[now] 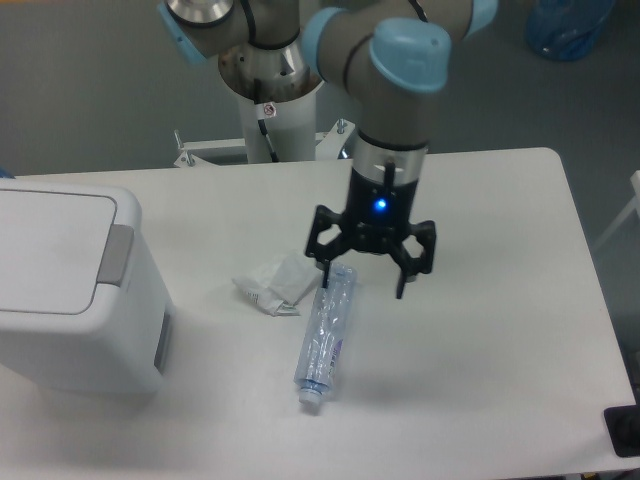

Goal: Open the trash can
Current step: 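Carry the gripper over the tissue and bottle to the trash can lid edge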

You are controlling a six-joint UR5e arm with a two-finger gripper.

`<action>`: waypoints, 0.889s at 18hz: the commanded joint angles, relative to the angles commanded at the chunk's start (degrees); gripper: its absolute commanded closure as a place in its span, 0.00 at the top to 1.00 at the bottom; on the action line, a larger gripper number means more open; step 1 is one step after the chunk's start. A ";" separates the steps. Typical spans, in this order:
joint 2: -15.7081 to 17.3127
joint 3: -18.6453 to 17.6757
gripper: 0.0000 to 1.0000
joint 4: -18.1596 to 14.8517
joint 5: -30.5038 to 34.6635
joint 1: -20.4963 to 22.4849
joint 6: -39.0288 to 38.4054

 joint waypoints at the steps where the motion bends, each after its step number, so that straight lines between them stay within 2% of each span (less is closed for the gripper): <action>1: 0.53 0.00 1.00 0.00 -0.26 -0.79 -0.44; 6: 3.08 -0.26 1.00 -0.09 -0.97 -4.66 -2.99; 9: 4.31 -1.05 1.00 -0.44 -1.15 -5.28 -4.04; 13: 5.19 -1.05 1.00 -0.44 -0.97 -5.72 -10.97; 16: 4.93 -0.97 1.00 -0.26 -0.88 -7.65 -14.24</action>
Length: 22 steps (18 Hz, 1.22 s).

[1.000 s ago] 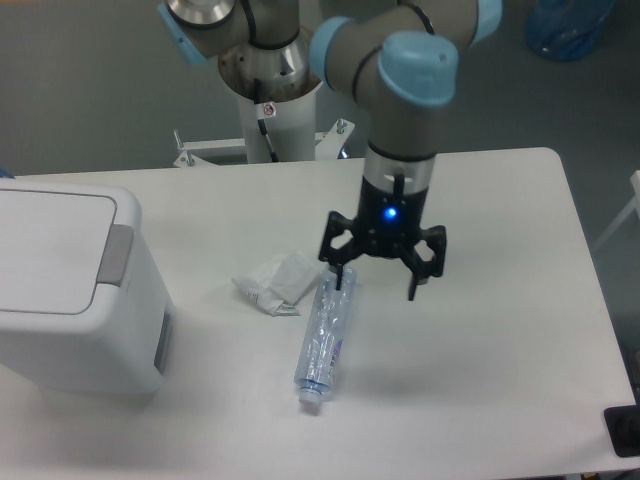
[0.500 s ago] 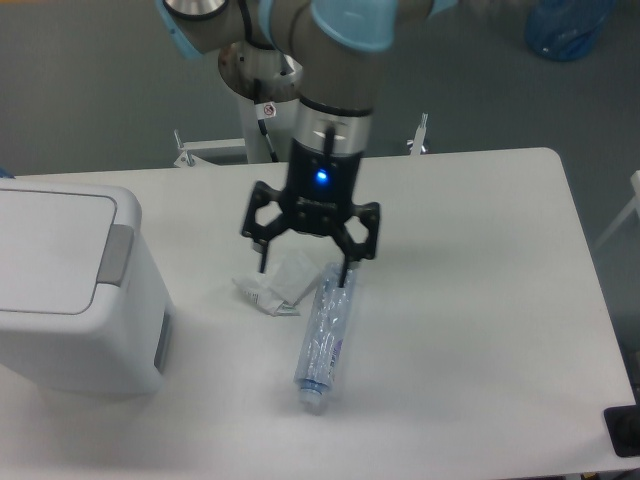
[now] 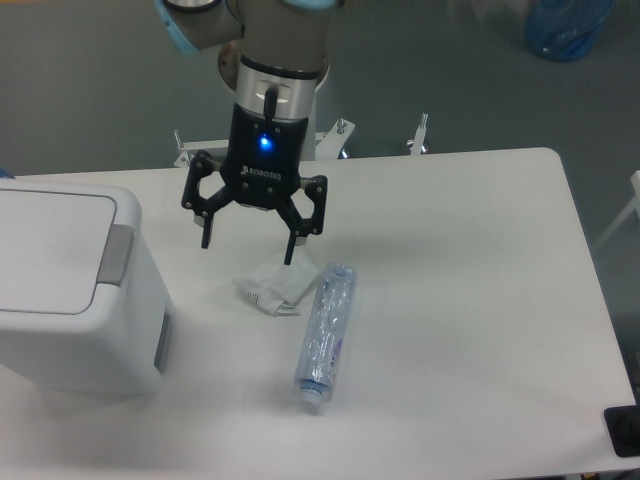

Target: Open the trash can

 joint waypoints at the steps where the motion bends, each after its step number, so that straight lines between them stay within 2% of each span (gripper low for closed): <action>1: 0.00 -0.09 1.00 0.09 0.09 -0.70 -0.44; 4: -0.61 0.09 1.00 0.26 0.09 -2.37 -2.46; 7: -3.07 1.14 1.00 0.35 0.09 -5.45 -4.92; 22: -3.51 0.00 1.00 0.26 0.26 -6.42 -5.10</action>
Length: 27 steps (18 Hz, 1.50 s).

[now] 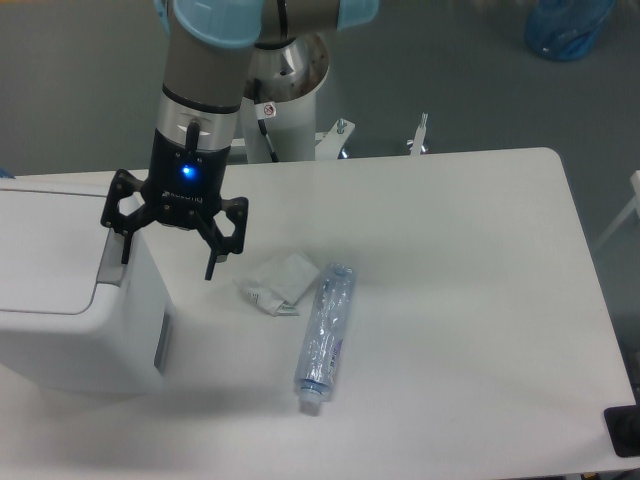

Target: Open the trash can

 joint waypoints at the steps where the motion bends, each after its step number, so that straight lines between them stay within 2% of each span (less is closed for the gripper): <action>1: 0.00 -0.09 1.00 0.00 0.00 0.00 0.00; 17: 0.44 1.31 1.00 0.00 0.18 -0.09 0.09; 19: 0.26 1.84 1.00 0.17 0.35 1.75 1.05; 22: -0.70 3.24 1.00 0.88 1.14 6.67 2.97; 27: -4.56 2.55 1.00 0.97 9.03 14.22 19.04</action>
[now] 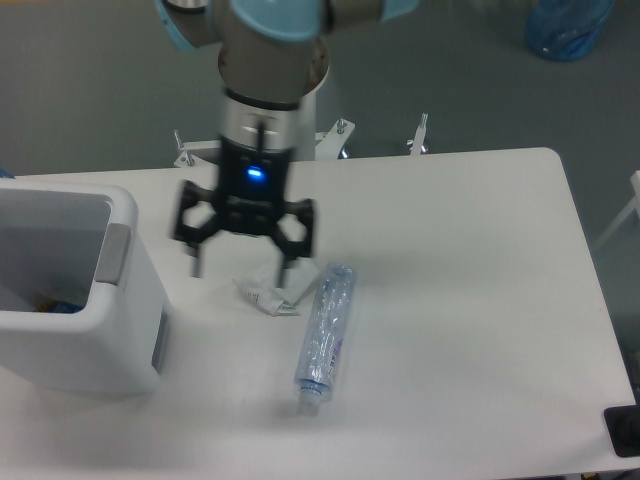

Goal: Open the trash can
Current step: 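Raise the gripper away from the opened trash can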

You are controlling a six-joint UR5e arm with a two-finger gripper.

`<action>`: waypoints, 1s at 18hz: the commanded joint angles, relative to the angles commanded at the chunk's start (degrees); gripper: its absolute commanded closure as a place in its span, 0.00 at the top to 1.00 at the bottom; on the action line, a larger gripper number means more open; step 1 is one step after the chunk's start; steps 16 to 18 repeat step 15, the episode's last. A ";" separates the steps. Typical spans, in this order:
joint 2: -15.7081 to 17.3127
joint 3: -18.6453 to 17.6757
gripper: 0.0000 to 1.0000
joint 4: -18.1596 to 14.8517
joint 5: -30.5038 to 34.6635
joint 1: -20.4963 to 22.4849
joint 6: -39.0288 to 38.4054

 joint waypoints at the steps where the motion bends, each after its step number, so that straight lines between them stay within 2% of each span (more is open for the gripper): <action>1: -0.70 -0.01 1.00 0.00 0.89 0.80 2.46; 4: -4.13 0.87 1.00 0.00 2.91 2.64 8.80; 6: -4.40 0.96 1.00 -0.09 3.71 4.84 13.36; 11: -6.60 0.09 1.00 -0.26 3.89 12.57 34.09; 13: -6.60 -0.62 1.00 -0.61 5.89 13.46 41.74; 15: -6.60 -1.93 1.00 -0.35 8.45 13.29 43.88; 18: -6.60 -1.93 1.00 -0.35 8.45 13.29 43.88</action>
